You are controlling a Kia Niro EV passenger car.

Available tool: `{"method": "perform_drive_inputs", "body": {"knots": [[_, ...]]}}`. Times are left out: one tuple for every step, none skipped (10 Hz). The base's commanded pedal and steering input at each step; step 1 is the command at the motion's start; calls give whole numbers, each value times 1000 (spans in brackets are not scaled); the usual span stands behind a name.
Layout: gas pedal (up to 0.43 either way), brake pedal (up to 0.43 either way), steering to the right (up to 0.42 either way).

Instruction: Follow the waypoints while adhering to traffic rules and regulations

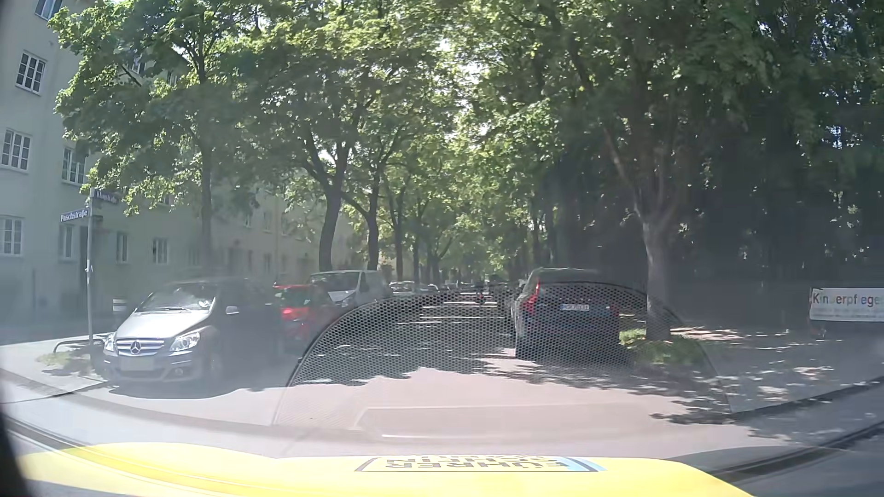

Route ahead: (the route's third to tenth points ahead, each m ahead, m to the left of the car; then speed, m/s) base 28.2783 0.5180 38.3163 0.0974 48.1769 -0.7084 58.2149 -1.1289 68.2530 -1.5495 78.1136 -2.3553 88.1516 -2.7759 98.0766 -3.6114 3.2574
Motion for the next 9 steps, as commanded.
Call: {"method": "perform_drive_inputs", "body": {"knots": [[157, 0, -207], [157, 0, -191], [157, 0, -176], [157, 0, -162], [157, 0, -145], [157, 0, -122], [157, 0, -94], [157, 0, -68], [157, 0, -42]]}}
